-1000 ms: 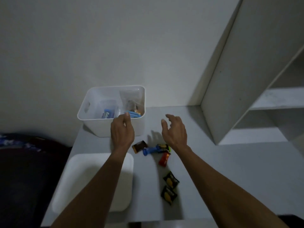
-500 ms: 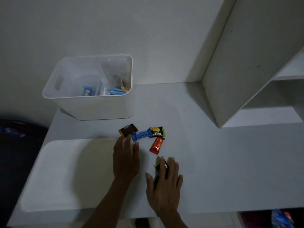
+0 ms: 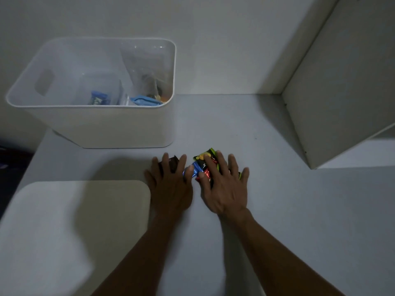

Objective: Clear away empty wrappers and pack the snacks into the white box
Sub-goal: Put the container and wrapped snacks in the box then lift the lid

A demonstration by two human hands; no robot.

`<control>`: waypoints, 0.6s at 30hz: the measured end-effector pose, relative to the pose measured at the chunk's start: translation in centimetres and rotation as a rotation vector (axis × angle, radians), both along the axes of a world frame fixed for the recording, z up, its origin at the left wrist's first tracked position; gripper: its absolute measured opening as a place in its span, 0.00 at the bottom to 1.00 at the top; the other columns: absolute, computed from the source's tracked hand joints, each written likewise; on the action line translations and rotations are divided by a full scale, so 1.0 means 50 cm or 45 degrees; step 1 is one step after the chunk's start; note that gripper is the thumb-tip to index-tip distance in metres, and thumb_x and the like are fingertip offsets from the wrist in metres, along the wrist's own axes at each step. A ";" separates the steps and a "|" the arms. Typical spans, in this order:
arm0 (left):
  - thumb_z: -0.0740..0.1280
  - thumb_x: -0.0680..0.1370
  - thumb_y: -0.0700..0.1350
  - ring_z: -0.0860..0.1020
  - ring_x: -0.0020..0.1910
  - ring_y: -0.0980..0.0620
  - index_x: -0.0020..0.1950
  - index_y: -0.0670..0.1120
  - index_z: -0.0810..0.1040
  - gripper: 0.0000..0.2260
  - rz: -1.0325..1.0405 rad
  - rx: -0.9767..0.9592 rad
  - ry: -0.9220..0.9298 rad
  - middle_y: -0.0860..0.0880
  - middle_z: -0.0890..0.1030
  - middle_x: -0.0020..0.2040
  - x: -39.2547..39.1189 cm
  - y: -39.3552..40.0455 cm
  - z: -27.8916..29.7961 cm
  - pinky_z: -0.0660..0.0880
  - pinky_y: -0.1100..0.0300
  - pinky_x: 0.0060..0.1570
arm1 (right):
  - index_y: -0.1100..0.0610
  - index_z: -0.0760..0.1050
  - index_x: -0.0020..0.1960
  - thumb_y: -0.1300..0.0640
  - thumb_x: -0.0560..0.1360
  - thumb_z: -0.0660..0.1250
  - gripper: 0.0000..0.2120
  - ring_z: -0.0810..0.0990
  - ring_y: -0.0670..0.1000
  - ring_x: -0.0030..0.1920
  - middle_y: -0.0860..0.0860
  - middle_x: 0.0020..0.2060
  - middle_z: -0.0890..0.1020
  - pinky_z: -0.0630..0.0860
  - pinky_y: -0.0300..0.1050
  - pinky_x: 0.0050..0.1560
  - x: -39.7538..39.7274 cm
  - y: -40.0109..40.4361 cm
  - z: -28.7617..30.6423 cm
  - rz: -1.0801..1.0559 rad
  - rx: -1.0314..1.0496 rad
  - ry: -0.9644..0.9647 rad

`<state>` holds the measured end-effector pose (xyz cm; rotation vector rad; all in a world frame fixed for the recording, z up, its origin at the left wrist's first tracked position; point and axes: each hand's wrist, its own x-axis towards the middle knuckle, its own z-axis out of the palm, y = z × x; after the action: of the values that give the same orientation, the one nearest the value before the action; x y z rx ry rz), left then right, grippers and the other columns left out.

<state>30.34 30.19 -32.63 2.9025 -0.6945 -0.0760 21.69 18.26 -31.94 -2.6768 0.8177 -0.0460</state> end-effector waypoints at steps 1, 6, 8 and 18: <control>0.43 0.80 0.59 0.57 0.75 0.34 0.75 0.57 0.65 0.26 -0.023 0.008 -0.007 0.42 0.62 0.75 0.001 0.000 -0.003 0.58 0.32 0.69 | 0.38 0.51 0.78 0.35 0.80 0.43 0.27 0.46 0.56 0.79 0.45 0.80 0.52 0.46 0.69 0.74 0.002 -0.003 -0.003 -0.009 -0.007 -0.010; 0.44 0.81 0.55 0.64 0.71 0.39 0.67 0.54 0.74 0.23 -0.059 -0.101 -0.079 0.43 0.69 0.70 0.010 -0.007 -0.012 0.62 0.39 0.66 | 0.46 0.56 0.77 0.36 0.81 0.48 0.28 0.54 0.56 0.78 0.47 0.79 0.57 0.53 0.69 0.73 0.016 -0.032 -0.002 -0.052 -0.013 -0.148; 0.45 0.82 0.53 0.66 0.69 0.40 0.63 0.52 0.75 0.21 -0.036 -0.138 -0.131 0.44 0.70 0.67 0.011 -0.014 -0.015 0.63 0.40 0.64 | 0.42 0.51 0.78 0.37 0.81 0.46 0.27 0.53 0.56 0.78 0.45 0.79 0.54 0.53 0.72 0.71 0.032 -0.048 0.000 0.046 -0.052 -0.150; 0.45 0.79 0.51 0.69 0.60 0.44 0.52 0.52 0.73 0.17 -0.057 -0.082 -0.249 0.49 0.72 0.56 0.018 -0.024 -0.027 0.64 0.50 0.59 | 0.46 0.71 0.55 0.34 0.78 0.52 0.19 0.71 0.52 0.56 0.44 0.56 0.74 0.67 0.61 0.57 0.049 -0.072 -0.018 0.091 -0.270 -0.242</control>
<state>31.23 28.97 -33.99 2.8584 -0.7773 0.2238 24.12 14.66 -32.83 -2.8399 0.6907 -0.3832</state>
